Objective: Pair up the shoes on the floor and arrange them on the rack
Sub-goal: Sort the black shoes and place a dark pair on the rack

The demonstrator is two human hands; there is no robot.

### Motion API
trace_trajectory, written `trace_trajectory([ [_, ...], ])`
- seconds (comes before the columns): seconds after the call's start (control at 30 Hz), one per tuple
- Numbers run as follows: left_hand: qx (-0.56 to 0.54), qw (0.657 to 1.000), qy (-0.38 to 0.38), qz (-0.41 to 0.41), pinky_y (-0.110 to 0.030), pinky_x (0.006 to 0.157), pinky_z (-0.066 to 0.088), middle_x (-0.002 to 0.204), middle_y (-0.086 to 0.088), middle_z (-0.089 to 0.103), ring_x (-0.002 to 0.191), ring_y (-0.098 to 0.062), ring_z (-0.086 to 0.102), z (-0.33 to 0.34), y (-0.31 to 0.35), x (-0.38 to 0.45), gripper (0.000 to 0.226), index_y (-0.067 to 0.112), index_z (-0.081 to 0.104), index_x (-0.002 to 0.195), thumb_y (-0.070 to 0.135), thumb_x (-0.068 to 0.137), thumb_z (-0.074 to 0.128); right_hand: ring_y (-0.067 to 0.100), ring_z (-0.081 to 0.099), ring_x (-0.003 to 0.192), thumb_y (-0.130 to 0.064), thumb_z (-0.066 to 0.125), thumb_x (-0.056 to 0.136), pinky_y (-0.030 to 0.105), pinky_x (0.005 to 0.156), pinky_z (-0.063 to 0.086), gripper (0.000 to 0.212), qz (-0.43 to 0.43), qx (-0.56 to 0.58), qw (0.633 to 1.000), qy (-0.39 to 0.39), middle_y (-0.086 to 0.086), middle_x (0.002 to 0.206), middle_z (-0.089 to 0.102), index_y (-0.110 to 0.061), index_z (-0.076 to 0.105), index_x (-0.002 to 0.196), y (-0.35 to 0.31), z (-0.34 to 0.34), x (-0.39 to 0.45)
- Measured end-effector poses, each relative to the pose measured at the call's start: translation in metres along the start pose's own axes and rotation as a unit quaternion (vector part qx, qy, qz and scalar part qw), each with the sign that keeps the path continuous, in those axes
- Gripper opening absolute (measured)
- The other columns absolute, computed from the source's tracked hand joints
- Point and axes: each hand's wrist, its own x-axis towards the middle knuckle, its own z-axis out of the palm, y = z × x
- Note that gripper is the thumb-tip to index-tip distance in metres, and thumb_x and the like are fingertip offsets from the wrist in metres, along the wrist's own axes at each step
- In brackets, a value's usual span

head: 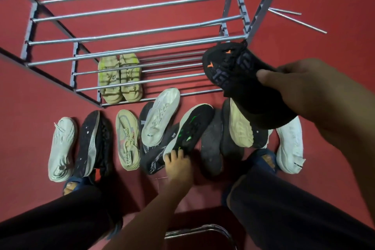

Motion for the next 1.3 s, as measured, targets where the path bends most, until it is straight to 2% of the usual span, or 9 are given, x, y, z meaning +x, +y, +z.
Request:
trace_trajectory([
  [0.13, -0.124, 0.99, 0.065, -0.009, -0.044, 0.08, 0.048, 0.105, -0.007, 0.062, 0.098, -0.032, 0.058, 0.013, 0.026, -0.023, 0.019, 0.018, 0.068, 0.097, 0.03, 0.081, 0.064, 0.035, 0.075, 0.078, -0.04, 0.067, 0.092, 0.055, 0.091, 0.056, 0.038, -0.002, -0.006, 1.0, -0.021, 0.017, 0.08, 0.078, -0.004, 0.075, 0.084, 0.002, 0.004, 0.0],
  [0.37, -0.282, 0.951, -0.001, -0.127, -0.045, 0.09, 0.048, 0.124, -0.012, 0.054, 0.113, -0.034, 0.056, 0.028, 0.073, -0.026, 0.056, 0.014, 0.055, 0.125, 0.048, 0.081, 0.063, 0.035, 0.076, 0.072, -0.039, 0.066, 0.093, 0.059, 0.086, 0.058, 0.037, 0.0, -0.004, 1.0, -0.029, 0.016, 0.076, 0.078, -0.004, 0.075, 0.085, 0.006, 0.005, 0.001],
  [0.5, -0.545, 0.794, -0.142, -0.231, -0.036, 0.107, 0.045, 0.143, -0.018, 0.053, 0.133, -0.029, 0.052, 0.042, 0.085, -0.01, 0.086, -0.004, 0.043, 0.143, 0.04, 0.079, 0.08, 0.036, 0.076, 0.079, -0.04, 0.065, 0.093, 0.058, 0.089, 0.057, 0.038, 0.003, -0.004, 1.0, -0.03, 0.019, 0.084, 0.078, -0.003, 0.075, 0.09, 0.005, 0.006, 0.001],
  [0.6, -0.689, 0.656, -0.114, -0.287, -0.024, 0.075, 0.055, 0.115, -0.01, 0.072, 0.097, -0.017, 0.07, 0.038, 0.088, -0.005, 0.067, 0.005, 0.065, 0.124, 0.015, 0.063, 0.092, 0.035, 0.076, 0.079, -0.04, 0.066, 0.093, 0.056, 0.089, 0.057, 0.039, 0.004, 0.0, 0.999, -0.039, 0.018, 0.084, 0.078, -0.003, 0.076, 0.09, 0.005, 0.007, 0.003],
  [0.67, -0.715, 0.622, -0.068, -0.312, -0.023, 0.062, 0.055, 0.098, 0.0, 0.073, 0.08, -0.011, 0.069, 0.035, 0.082, -0.013, 0.067, 0.018, 0.065, 0.108, 0.016, 0.048, 0.095, 0.034, 0.076, 0.078, -0.041, 0.066, 0.093, 0.056, 0.089, 0.058, 0.04, 0.001, 0.001, 0.999, -0.045, 0.018, 0.083, 0.078, -0.002, 0.076, 0.089, 0.004, 0.008, 0.005],
  [0.77, -0.664, 0.716, 0.026, -0.215, -0.039, 0.071, 0.058, 0.09, 0.004, 0.069, 0.081, -0.016, 0.068, 0.023, 0.074, -0.023, 0.056, 0.023, 0.06, 0.089, 0.028, 0.043, 0.091, 0.032, 0.076, 0.075, -0.04, 0.066, 0.093, 0.053, 0.087, 0.058, 0.04, -0.006, 0.003, 0.999, -0.042, 0.017, 0.081, 0.078, -0.002, 0.076, 0.085, 0.001, 0.008, 0.004],
  [0.87, -0.533, 0.828, 0.168, -0.045, -0.027, 0.074, 0.047, 0.089, 0.017, 0.057, 0.083, -0.01, 0.053, -0.007, 0.075, -0.03, 0.035, 0.024, 0.051, 0.078, 0.017, 0.053, 0.074, 0.031, 0.076, 0.074, -0.038, 0.067, 0.093, 0.051, 0.087, 0.059, 0.035, -0.004, 0.011, 0.999, -0.035, 0.015, 0.079, 0.078, -0.006, 0.076, 0.084, 0.0, 0.01, 0.003],
  [1.0, -0.315, 0.908, 0.266, 0.078, -0.035, 0.09, 0.04, 0.112, 0.016, 0.06, 0.112, -0.022, 0.049, -0.024, 0.048, -0.045, 0.043, 0.024, 0.065, 0.092, 0.013, 0.05, 0.071, 0.033, 0.074, 0.083, -0.038, 0.066, 0.093, 0.048, 0.09, 0.057, 0.034, 0.011, -0.004, 0.999, -0.03, 0.016, 0.085, 0.077, -0.006, 0.076, 0.089, -0.002, 0.009, 0.003],
  [1.3, -0.161, 0.93, 0.327, 0.047, -0.04, 0.078, 0.033, 0.107, 0.001, 0.05, 0.115, -0.032, 0.049, -0.041, -0.063, -0.064, 0.036, 0.024, 0.056, 0.09, 0.036, 0.062, 0.076, 0.041, 0.074, 0.084, -0.034, 0.067, 0.093, 0.059, 0.09, 0.056, 0.035, 0.008, 0.032, 0.999, -0.032, 0.024, 0.089, 0.077, 0.0, 0.074, 0.09, -0.009, 0.006, -0.003],
])
